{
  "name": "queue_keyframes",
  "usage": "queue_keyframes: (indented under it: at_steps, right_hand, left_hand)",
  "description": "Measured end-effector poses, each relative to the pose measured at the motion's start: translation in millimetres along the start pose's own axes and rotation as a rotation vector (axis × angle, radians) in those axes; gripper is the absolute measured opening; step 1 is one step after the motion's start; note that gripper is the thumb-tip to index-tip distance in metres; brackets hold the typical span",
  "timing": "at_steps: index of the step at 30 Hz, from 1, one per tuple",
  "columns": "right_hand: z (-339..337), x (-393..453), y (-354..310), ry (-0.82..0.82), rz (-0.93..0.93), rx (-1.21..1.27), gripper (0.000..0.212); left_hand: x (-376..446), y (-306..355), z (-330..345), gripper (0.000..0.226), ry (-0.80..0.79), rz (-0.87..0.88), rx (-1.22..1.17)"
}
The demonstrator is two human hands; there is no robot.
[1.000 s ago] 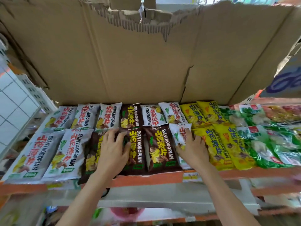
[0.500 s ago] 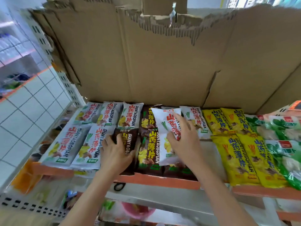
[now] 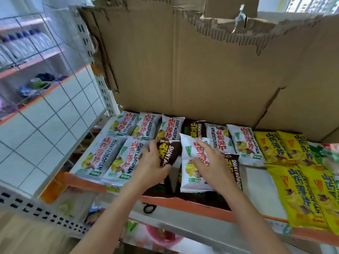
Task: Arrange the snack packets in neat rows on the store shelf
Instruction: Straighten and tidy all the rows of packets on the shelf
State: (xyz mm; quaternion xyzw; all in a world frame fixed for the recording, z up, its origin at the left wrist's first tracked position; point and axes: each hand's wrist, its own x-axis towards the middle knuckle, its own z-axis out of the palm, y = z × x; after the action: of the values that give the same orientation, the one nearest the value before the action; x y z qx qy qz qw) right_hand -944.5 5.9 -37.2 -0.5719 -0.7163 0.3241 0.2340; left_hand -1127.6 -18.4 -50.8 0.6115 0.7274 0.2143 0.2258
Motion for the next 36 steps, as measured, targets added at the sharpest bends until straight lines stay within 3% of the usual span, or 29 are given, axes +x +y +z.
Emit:
queue_keyframes:
  at_steps: [7,11,13,15,17,19,22,24,28,31,34,36]
  right_hand:
    - [45,9,-29,-0.204,0.014,0.009,0.064]
    - [75,9,-34,-0.346,0.0,-0.389,0.074]
    - [73,10,-33,-0.199,-0.077,-0.474,0.065]
    - [60,12,-36,-0.072,-0.065,-0.195,0.046]
    - [46,13,-37,-0.139,0.049,0.25,0.041]
    - [38,13,-36,-0.217,0.109,0.462,0.058]
    - [32,14,-20,-0.045,0.132,0.423,0.067]
    - [20,12,-8,0.048,0.171,0.422,0.077]
    - [-7,1,15,0.105,0.197,0.391,0.076]
    - [-30,-10,37,0.152,0.235,0.444,0.067]
    - [-58,-23,61,0.238,0.306,0.443,0.062]
    - [-76,-32,75,0.296,0.343,0.412,0.058]
  left_hand:
    - [-2,-32,-66,0.082,0.198,-0.152,-0.328]
    - [-3,-38,-68,0.08,0.178,-0.187,-0.342]
    - [-3,-39,-62,0.079,0.156,-0.178,-0.331]
    - [-2,-36,-52,0.077,0.151,-0.136,-0.332]
    - [-3,-22,-39,0.069,0.121,-0.066,-0.333]
    - [-5,-5,-23,0.059,0.057,0.0,-0.434]
    - [-2,5,-3,0.049,0.06,0.183,-0.503]
    - [5,-2,13,0.051,0.056,0.279,-0.356]
    - [7,-18,42,0.098,-0.103,0.331,0.301]
    - [12,-13,41,0.117,-0.199,0.27,0.387]
    - [16,14,37,0.092,-0.13,0.227,0.222]
    - [18,35,44,0.068,-0.055,0.347,0.159]
